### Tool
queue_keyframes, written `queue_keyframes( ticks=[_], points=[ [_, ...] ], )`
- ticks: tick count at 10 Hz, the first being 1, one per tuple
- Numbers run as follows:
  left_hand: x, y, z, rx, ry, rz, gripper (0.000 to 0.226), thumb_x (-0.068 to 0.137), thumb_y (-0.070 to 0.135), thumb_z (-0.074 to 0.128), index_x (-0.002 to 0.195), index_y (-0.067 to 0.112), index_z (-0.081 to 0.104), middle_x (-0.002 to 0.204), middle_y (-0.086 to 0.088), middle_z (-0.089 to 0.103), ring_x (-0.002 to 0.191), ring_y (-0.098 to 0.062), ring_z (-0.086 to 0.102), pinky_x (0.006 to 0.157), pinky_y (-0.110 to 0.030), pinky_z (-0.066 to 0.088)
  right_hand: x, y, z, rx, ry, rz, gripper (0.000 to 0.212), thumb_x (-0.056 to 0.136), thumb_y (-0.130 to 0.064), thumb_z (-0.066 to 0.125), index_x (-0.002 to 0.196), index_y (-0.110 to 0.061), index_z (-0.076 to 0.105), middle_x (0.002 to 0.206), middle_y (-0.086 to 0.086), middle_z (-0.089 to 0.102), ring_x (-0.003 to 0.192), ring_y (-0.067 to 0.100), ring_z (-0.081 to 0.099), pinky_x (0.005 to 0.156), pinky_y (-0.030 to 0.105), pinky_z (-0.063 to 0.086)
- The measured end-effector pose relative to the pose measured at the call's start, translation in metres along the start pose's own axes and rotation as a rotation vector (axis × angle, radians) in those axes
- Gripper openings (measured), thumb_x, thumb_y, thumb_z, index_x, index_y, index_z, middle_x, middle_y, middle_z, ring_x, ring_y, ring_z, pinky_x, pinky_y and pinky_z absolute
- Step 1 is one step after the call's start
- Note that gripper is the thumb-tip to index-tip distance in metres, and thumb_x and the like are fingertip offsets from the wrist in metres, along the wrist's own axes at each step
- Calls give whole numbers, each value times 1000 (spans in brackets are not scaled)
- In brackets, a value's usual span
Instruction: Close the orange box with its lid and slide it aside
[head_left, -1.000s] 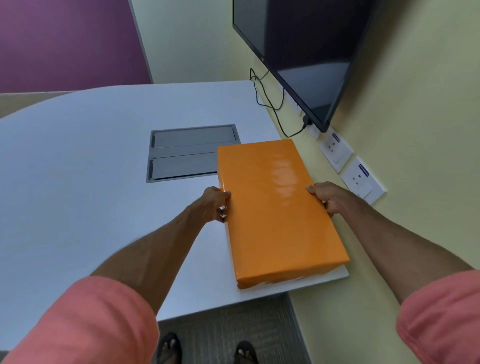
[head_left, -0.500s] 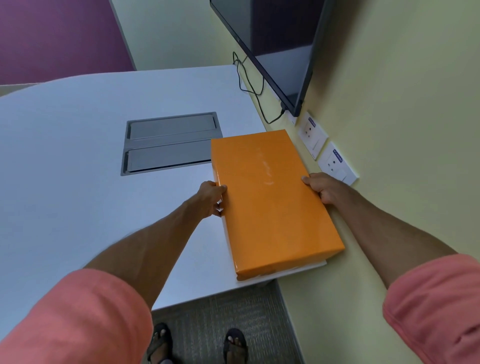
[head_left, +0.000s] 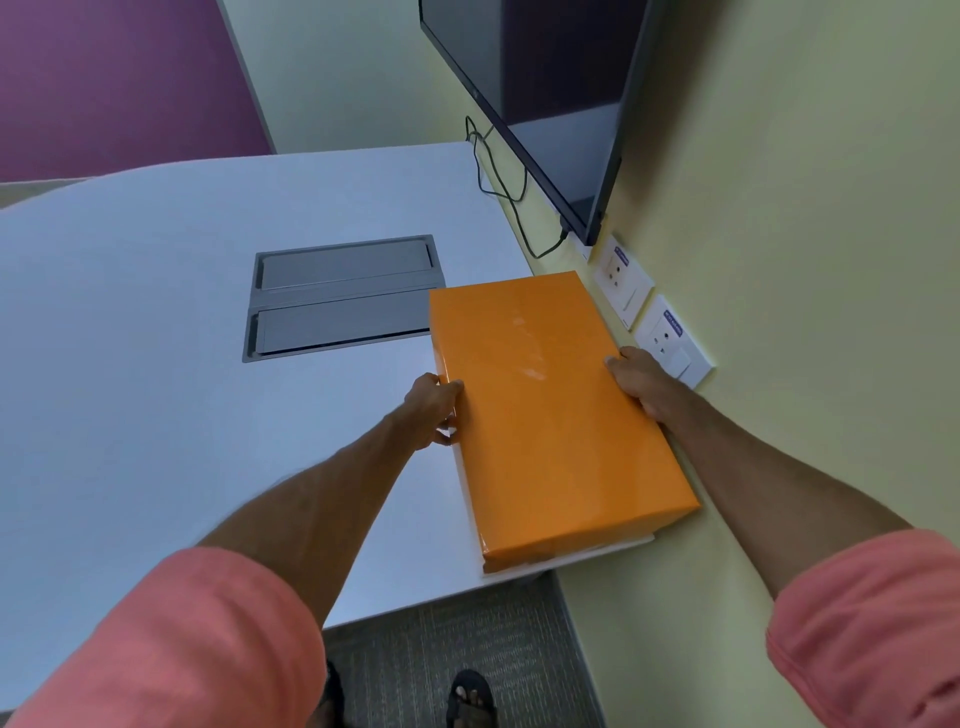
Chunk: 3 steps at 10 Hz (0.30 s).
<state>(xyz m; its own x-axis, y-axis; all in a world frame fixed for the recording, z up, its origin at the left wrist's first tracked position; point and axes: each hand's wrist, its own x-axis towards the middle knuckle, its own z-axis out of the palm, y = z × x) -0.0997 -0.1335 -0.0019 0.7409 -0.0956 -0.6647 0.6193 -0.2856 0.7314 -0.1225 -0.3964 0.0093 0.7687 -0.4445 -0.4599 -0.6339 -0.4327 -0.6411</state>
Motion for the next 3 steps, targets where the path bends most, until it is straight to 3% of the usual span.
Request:
queue_keyframes(
  ticks=[1,3],
  points=[
    [-1,-1,-7,111,100,112,62,99,33,50,148,6,25,151,-18,37,134,-37,43,104,-47,42,-3,-5,7,-251,115,-229,61,101,-39,41,150,-4,29,152,20,40,138,37,40,110,48,36],
    [-3,5,-38,304,341,275,67,99,39,46,149,1,25,156,-20,31,141,-36,35,110,-46,37,-14,-24,31,-576,270,-404,73,98,-51,38,151,-3,23,155,21,32,142,37,33,115,54,27]
  ],
)
